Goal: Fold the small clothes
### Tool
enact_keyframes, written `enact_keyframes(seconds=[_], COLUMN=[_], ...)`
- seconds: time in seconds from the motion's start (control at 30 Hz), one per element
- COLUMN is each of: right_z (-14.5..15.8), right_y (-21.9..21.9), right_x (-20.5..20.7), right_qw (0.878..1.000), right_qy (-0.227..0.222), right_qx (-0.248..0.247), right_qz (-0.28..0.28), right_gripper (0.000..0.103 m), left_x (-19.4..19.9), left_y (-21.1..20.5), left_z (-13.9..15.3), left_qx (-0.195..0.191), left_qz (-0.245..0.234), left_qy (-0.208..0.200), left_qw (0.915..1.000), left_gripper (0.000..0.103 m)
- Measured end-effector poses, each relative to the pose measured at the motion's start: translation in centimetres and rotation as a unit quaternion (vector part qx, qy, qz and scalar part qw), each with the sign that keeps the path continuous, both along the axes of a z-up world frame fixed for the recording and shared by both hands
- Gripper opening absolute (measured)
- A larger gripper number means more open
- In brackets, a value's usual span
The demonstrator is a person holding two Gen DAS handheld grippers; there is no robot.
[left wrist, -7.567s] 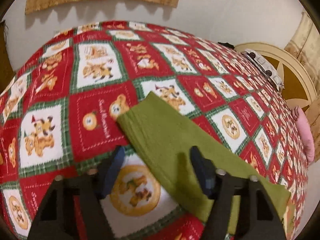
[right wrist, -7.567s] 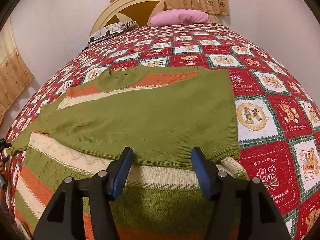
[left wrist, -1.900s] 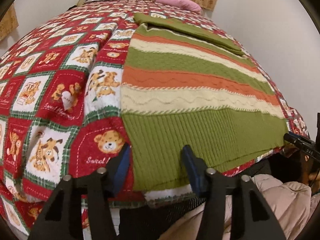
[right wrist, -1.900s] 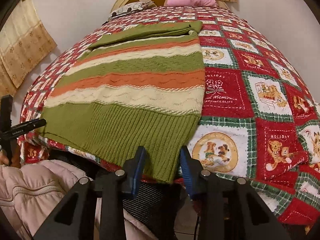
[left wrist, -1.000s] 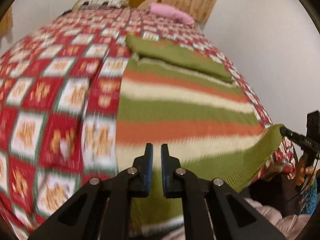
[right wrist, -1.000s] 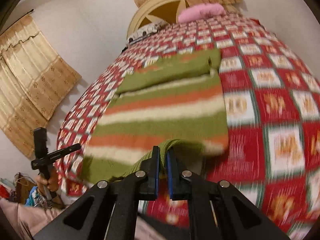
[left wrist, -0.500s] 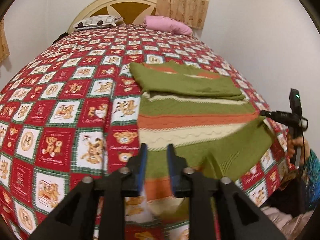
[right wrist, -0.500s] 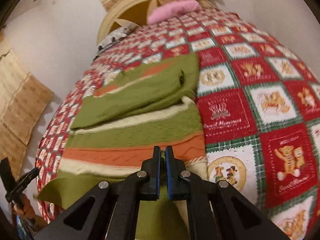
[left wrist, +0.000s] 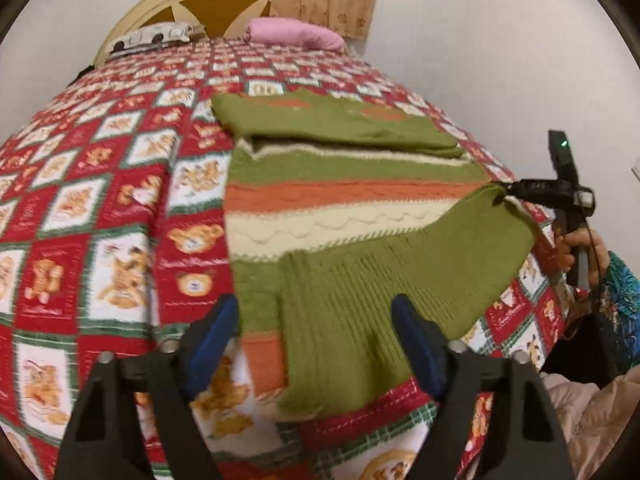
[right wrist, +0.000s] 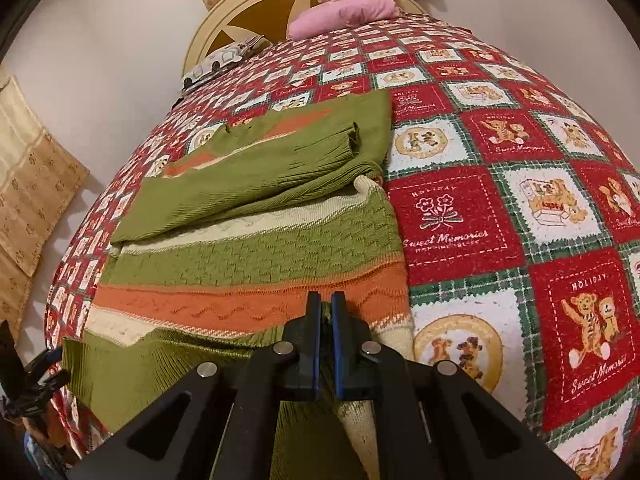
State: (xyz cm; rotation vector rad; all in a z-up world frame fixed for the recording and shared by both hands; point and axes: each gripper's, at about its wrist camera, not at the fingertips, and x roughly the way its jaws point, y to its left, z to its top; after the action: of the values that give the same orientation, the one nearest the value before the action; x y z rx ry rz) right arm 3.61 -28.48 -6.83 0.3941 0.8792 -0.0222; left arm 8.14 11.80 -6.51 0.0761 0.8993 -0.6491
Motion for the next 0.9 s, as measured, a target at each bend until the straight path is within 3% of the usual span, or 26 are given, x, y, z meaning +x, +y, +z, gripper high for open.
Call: enact_keyframes(seconds=[0.13, 0.17, 0.2, 0.33, 0.4, 0.43, 0.47, 0.57, 0.7, 0.9], right_z=[0.1, 0.1, 0.4, 2.8, 3.9, 4.3, 4.5, 4.7, 4.3, 1.2], right_y=[-0.1, -0.3, -0.6, -3.2, -4.4, -4.9, -5.1, -4.7, -0.6, 4.3], right_x=[-0.1, -0.1, -0.2, -2.2, -3.4, -4.0, -4.3, -5.2, -4.2, -0.5], right_qw=[1.000, 1.000, 0.999, 0.988, 0.984, 0.984, 0.985, 0.989, 0.996, 0.984], right_qy=[-0.002, -0.002, -0.005, -0.089, -0.113, -0.115, -0.115, -0.112, -0.084, -0.030], right_qx=[0.007, 0.015, 0.031, 0.128, 0.129, 0.123, 0.115, 0.079, -0.021, -0.139], right_qz=[0.002, 0.001, 0.001, -0.022, -0.045, -0.055, -0.061, -0.053, 0.016, 0.105], right_gripper=[0.006, 0.007, 0.007, 0.009, 0.029, 0.052, 0.063, 0.063, 0.063, 0.063], left_x=[0.0, 0.0, 0.0, 0.2, 0.2, 0.2, 0.3, 0.4, 0.7, 0.7], left_y=[-0.7, -0.6, -0.5, -0.2, -0.1, -0.1, -0.1, -0.2, -0.1, 0.0], left_z=[-1.4, -1.4, -1.4, -1.7, -1.7, -1.8, -1.8, -1.9, -2.0, -2.1], left_qx=[0.000, -0.004, -0.012, -0.028, -0.032, -0.032, -0.033, -0.033, -0.042, -0.053], left_qz=[0.015, 0.019, 0.022, 0.035, 0.037, 0.037, 0.037, 0.039, 0.046, 0.051], left_qy=[0.008, 0.007, 0.011, 0.023, 0.024, 0.025, 0.026, 0.026, 0.032, 0.038], left_qw=[0.9999, 0.9998, 0.9996, 0.9987, 0.9985, 0.9985, 0.9984, 0.9984, 0.9975, 0.9966], left_gripper=[0.027, 0.017, 0.014, 0.014, 0.014, 0.014, 0.014, 0.017, 0.018, 0.024])
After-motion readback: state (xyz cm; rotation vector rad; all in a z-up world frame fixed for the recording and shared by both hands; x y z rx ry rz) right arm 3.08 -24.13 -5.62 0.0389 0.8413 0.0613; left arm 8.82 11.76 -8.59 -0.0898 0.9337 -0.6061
